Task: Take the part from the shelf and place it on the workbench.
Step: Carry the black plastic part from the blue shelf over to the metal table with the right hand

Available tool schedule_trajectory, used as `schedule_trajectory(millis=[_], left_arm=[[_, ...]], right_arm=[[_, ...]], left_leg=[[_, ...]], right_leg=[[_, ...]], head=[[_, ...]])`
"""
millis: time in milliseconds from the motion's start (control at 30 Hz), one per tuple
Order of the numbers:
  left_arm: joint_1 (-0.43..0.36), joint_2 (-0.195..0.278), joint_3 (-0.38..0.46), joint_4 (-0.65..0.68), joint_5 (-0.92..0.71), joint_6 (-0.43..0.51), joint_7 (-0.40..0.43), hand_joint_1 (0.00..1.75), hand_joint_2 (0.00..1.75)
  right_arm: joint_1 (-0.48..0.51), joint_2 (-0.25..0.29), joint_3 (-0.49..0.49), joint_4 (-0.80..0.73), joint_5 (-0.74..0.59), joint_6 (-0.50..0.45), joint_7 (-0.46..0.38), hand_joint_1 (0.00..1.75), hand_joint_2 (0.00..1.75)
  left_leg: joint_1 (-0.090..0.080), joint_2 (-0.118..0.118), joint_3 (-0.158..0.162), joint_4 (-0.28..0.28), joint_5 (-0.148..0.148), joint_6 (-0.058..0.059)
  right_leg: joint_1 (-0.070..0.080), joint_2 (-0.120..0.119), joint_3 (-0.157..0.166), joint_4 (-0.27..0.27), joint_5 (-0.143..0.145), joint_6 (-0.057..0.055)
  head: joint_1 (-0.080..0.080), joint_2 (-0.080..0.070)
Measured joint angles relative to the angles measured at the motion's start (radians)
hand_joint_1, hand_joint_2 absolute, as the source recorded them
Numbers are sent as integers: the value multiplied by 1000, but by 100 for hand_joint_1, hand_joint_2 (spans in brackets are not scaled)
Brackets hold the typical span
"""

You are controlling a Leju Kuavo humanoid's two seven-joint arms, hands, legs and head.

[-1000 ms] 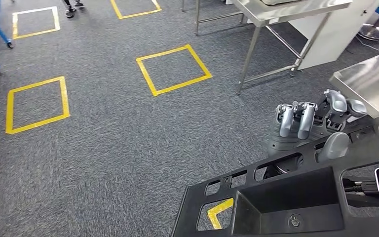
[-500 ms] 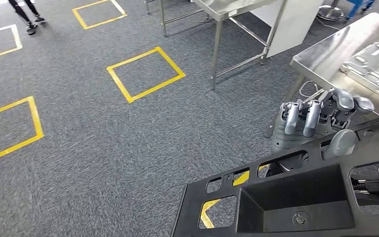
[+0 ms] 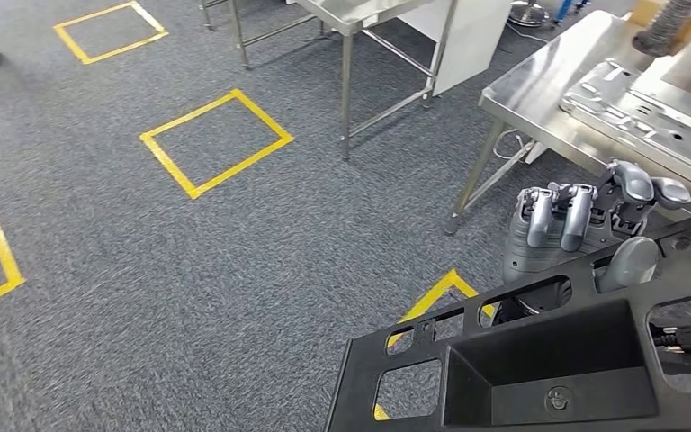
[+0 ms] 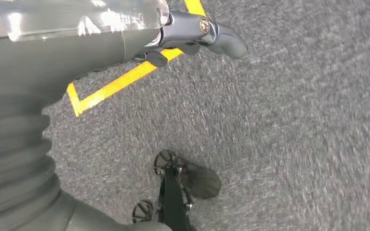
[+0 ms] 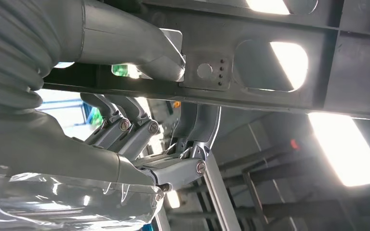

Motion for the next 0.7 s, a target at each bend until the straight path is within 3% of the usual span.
schedule_trajectory(millis=[33,100,167,267,300,367,433,467,500,567,633,700], left_arm=[[-1,-1,0,0,0,0,1,0,175],[-2,-4,0,0,0,-1,2,0,175],[-2,-6,0,0,0,-2,2,0,175],[-4,-6,0,0,-1,-3,6,0,175],[-5,-6,0,0,-2,-2,7,0,175],[-5,-7,0,0,-2,-2,13,0,175],[-1,-8,0,0,2,-1,22,0,175],[1,-8,0,0,4,1,27,0,175],[2,-7,1,0,8,2,31,0,175],[3,-2,4,0,15,4,35,0,175],[3,7,8,0,23,5,36,0,175],[4,18,13,-1,31,10,37,0,175]], right_arm=[[0,0,-1,1,0,0,2,175,175],[-2,1,-2,1,-1,1,8,175,175],[-5,2,-3,3,-1,2,11,175,175],[-7,3,-10,5,-1,3,12,175,175],[-8,4,-12,6,-1,5,12,175,175],[-10,7,-16,8,-1,12,14,175,175],[-13,9,-17,14,-3,20,17,175,175],[-14,9,-17,18,-5,23,21,175,175],[-15,9,-17,21,-7,25,25,175,175],[-19,9,-17,28,-10,26,30,175,175],[-26,9,-18,32,-12,24,32,175,175],[-30,9,-19,35,-12,18,33,175,175]], left_leg=[[0,10,1,1,-2,-2],[-3,27,6,4,-8,-9],[-8,40,10,7,-14,-19],[-8,58,15,8,-21,-35],[-6,47,13,18,-31,-40],[-2,4,-22,103,-83,-48],[-1,-23,-90,244,-146,-52],[-1,-27,-116,292,-157,-53],[-1,-28,-126,303,-147,-52],[0,-37,-88,207,-75,-48],[4,-79,-29,72,-16,-42],[4,-107,-9,21,-8,-35]], right_leg=[[-1,-6,23,-43,29,0],[3,-40,103,-193,91,-6],[10,-64,146,-280,115,-15],[12,-41,145,-292,117,-30],[9,-32,147,-294,118,-36],[4,-15,150,-299,122,-47],[5,5,150,-298,122,-52],[6,17,150,-298,122,-52],[6,29,151,-297,122,-52],[6,54,155,-295,121,-50],[7,75,154,-291,119,-43],[5,93,146,-288,121,-31]], head=[[0,0],[0,0],[-1,0],[-1,0],[-2,0],[-8,0],[-12,0],[-12,0],[-12,0],[-12,0],[-12,0],[-12,0]])
